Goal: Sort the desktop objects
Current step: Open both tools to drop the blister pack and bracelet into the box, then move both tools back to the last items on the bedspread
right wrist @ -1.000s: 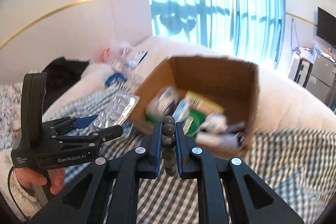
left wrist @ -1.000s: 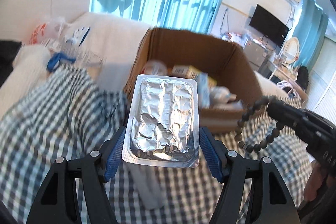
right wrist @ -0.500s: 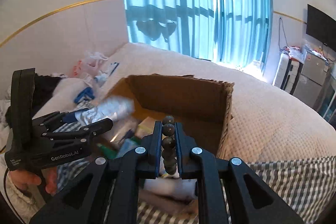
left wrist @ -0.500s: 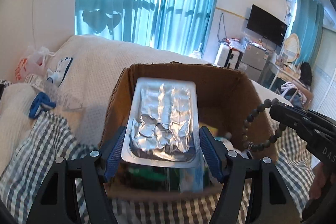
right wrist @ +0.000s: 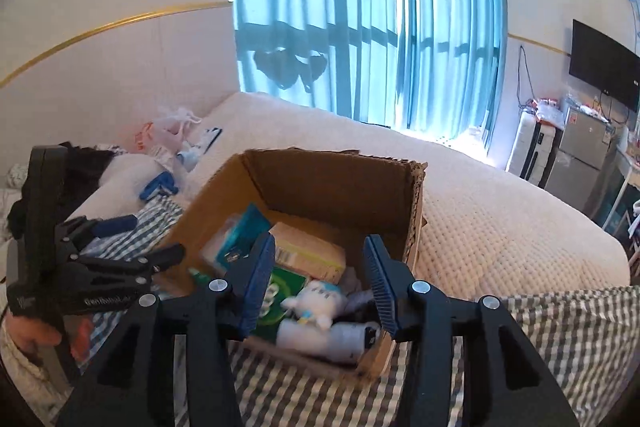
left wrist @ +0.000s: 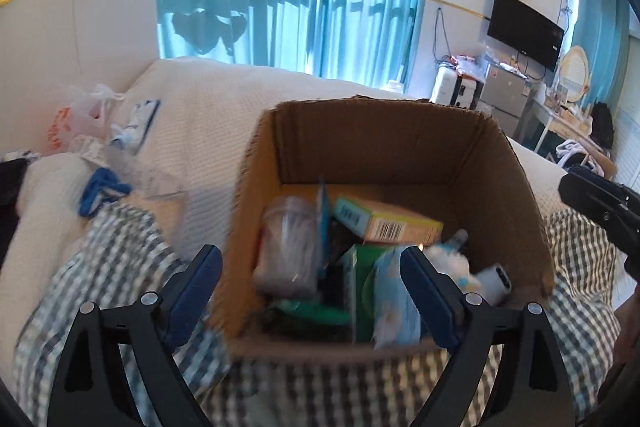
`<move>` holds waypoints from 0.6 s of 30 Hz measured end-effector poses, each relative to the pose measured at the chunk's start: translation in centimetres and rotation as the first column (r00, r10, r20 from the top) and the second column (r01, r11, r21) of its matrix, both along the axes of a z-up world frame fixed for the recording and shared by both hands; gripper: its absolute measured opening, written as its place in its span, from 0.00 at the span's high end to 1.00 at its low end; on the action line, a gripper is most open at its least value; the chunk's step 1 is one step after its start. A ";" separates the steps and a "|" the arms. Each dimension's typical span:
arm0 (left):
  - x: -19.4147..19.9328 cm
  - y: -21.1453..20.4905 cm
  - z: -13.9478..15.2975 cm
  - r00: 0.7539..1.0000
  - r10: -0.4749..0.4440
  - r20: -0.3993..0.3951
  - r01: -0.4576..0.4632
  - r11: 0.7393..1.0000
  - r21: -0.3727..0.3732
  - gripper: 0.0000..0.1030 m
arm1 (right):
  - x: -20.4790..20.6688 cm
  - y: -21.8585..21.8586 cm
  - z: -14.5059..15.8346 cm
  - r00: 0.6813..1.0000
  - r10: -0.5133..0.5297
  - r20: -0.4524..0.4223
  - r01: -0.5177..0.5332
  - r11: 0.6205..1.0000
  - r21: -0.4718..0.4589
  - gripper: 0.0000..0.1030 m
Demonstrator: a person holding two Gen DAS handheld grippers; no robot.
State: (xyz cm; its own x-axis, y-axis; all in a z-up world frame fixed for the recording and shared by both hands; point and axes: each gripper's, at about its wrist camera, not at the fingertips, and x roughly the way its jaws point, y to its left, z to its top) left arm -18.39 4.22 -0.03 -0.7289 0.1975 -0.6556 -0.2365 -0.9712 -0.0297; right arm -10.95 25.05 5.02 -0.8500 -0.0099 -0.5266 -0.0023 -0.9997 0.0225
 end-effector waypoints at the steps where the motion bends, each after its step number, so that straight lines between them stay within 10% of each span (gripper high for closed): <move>1: 0.7 -0.6 0.3 1.000 0.010 -0.007 -0.010 1.000 -0.010 0.10 | 0.7 -0.5 0.1 1.000 0.007 0.004 -0.007 1.000 -0.003 0.55; 8: 6.5 -5.4 -1.2 0.995 0.098 0.031 -0.098 0.995 -0.028 0.01 | 4.6 -4.5 -2.8 0.997 0.065 0.048 -0.063 0.997 -0.039 0.54; 18: 11.0 -6.7 -12.3 0.962 0.256 0.096 -0.249 0.965 -0.081 0.00 | 6.4 -8.6 -11.9 0.971 0.138 0.194 -0.132 0.990 -0.043 0.46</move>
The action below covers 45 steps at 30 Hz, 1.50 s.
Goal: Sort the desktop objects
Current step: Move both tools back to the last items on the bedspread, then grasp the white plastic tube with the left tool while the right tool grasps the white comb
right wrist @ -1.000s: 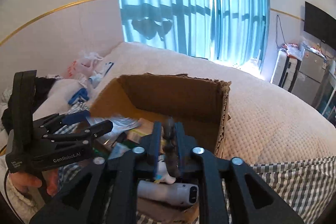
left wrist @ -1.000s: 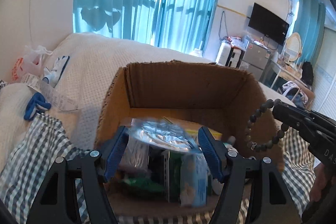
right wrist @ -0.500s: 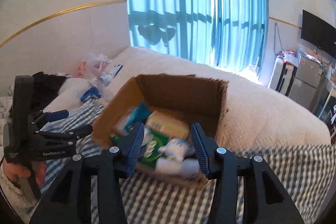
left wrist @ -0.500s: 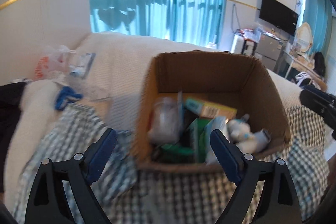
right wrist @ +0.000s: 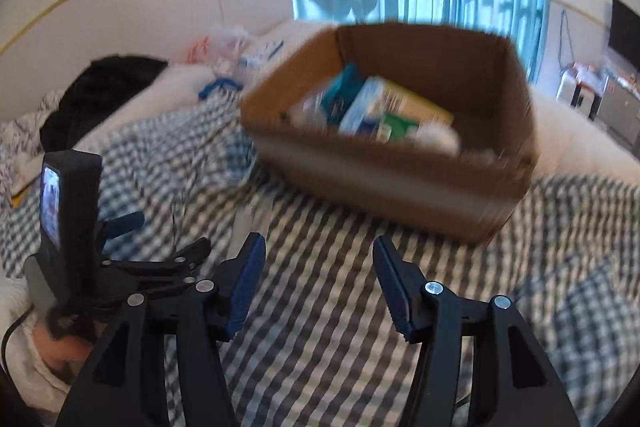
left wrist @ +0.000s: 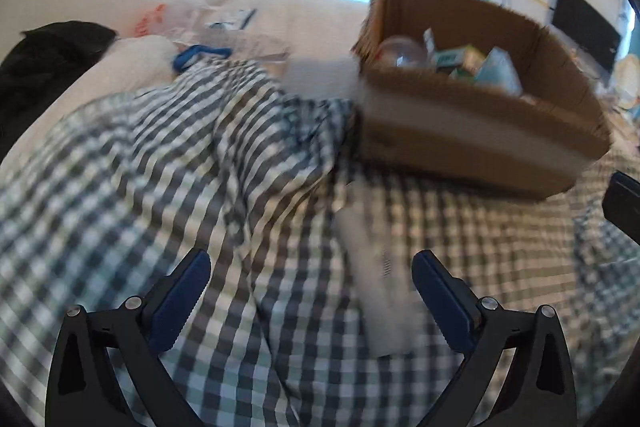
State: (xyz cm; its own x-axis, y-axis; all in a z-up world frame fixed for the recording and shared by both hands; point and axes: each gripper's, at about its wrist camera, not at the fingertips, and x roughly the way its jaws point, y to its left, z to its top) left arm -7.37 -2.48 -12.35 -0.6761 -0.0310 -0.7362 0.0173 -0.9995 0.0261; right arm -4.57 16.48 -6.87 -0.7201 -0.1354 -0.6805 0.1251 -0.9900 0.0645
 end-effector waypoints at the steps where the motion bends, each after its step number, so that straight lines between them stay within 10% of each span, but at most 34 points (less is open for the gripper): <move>1: 0.0 0.1 -0.7 1.000 0.001 0.007 -0.001 1.000 -0.015 0.00 | 0.1 0.0 -0.7 1.000 -0.001 0.008 0.001 1.000 0.004 0.46; 18: -2.8 2.2 -5.5 0.976 -0.155 0.154 0.145 0.987 0.073 0.43 | -0.5 0.7 -3.6 0.995 -0.013 0.097 0.017 0.999 -0.033 0.42; 21: -3.4 1.9 -5.6 0.965 -0.204 0.164 0.185 0.975 0.121 0.87 | -0.6 0.4 -3.9 0.994 -0.012 0.105 0.015 1.000 -0.027 0.42; 45: -2.4 -3.6 -3.7 0.983 -0.051 0.174 0.021 0.985 0.174 0.92 | -5.9 -7.6 -10.8 0.962 0.115 0.249 -0.118 0.993 -0.002 0.40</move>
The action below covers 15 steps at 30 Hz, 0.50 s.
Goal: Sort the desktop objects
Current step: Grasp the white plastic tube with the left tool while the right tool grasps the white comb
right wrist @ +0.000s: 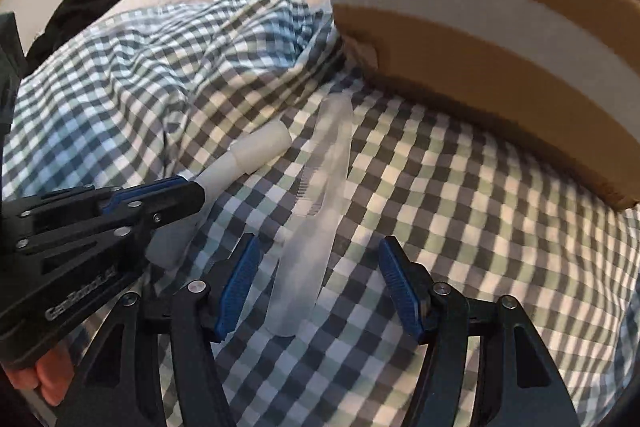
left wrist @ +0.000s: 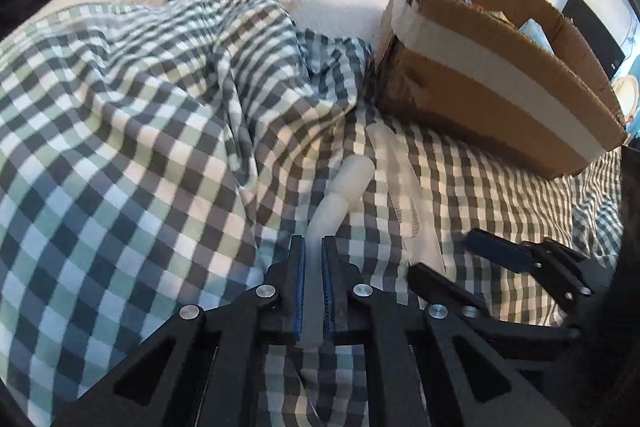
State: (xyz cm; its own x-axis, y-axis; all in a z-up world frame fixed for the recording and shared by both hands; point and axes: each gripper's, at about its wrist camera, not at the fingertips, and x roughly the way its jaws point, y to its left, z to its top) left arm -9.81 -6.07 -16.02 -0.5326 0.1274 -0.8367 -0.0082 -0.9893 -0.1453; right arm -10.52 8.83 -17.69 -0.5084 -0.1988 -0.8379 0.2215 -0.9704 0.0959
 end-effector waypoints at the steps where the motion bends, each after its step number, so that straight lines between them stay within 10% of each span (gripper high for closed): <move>1: -0.1 0.1 -0.2 1.000 -0.006 0.009 0.005 1.000 0.008 0.92 | 0.0 0.0 0.0 1.000 0.003 -0.002 -0.003 1.000 0.004 0.41; 4: -0.1 0.2 -0.6 1.000 -0.007 0.024 0.007 1.000 0.011 0.92 | -0.1 -0.5 -0.3 1.000 0.019 -0.003 -0.019 0.999 0.032 0.44; 8: -0.3 0.0 -0.9 0.999 -0.005 0.033 0.004 1.000 0.014 0.86 | 0.3 -0.9 -0.6 1.000 0.018 -0.012 -0.016 0.993 0.118 0.75; 15: 0.1 0.5 -0.6 0.999 -0.034 0.020 0.034 0.999 0.010 0.54 | 2.3 1.8 0.4 1.000 -0.026 -0.007 0.027 0.992 0.122 0.77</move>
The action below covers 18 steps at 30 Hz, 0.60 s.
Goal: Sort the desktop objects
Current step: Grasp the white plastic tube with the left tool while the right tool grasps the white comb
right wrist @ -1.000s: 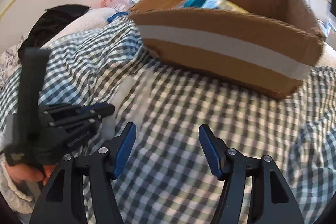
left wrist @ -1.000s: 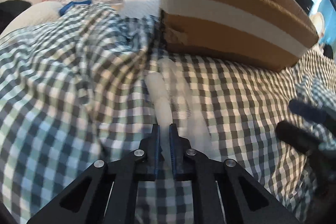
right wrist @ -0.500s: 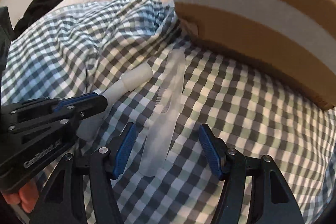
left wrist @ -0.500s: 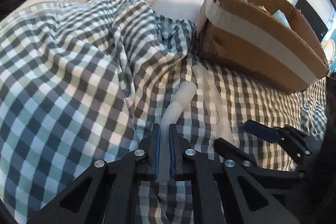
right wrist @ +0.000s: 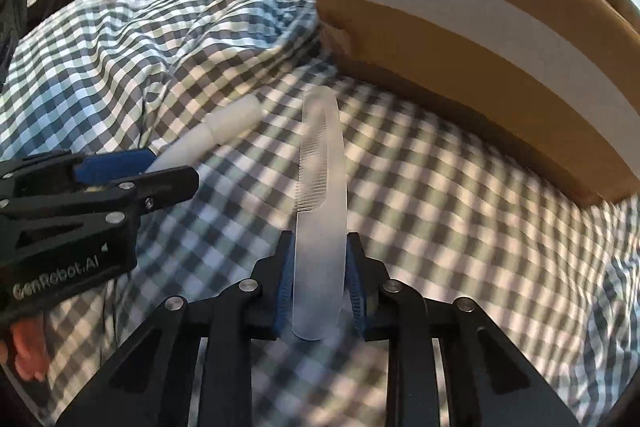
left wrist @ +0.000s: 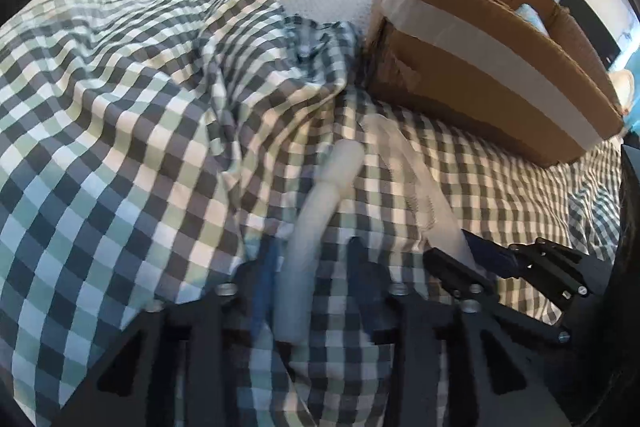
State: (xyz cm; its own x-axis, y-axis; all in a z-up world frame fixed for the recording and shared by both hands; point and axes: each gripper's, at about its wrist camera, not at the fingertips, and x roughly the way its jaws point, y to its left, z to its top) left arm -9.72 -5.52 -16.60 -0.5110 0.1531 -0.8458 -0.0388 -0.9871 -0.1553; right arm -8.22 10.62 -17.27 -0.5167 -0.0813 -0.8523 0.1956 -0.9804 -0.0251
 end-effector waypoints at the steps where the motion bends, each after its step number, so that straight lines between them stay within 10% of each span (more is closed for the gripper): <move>1: 0.0 0.3 0.1 1.000 -0.012 -0.007 0.012 1.000 -0.006 0.52 | 0.1 0.7 0.1 1.000 -0.009 0.005 0.009 1.000 -0.011 0.77; 4: -0.3 0.9 -0.5 1.000 -0.023 0.012 0.023 0.998 -0.053 0.53 | 0.4 2.0 0.4 0.999 -0.046 0.010 0.046 0.998 -0.035 0.77; 8: -0.6 0.8 -1.1 0.999 -0.022 0.027 0.024 0.998 -0.060 0.85 | 0.2 2.1 0.5 0.998 -0.053 0.019 0.054 0.998 -0.038 0.77; 18: -0.7 0.9 -1.0 0.999 -0.022 0.029 0.024 0.998 -0.057 0.85 | -0.8 1.4 -0.3 0.999 -0.045 -0.007 0.044 0.998 -0.051 0.65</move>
State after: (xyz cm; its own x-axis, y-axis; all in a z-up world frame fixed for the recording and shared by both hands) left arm -10.40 -4.59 -17.64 -0.4839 0.1158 -0.8674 -0.0580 -0.9933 -0.1002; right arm -9.03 11.99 -17.54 -0.5278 -0.1011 -0.8433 0.1516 -0.9882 0.0235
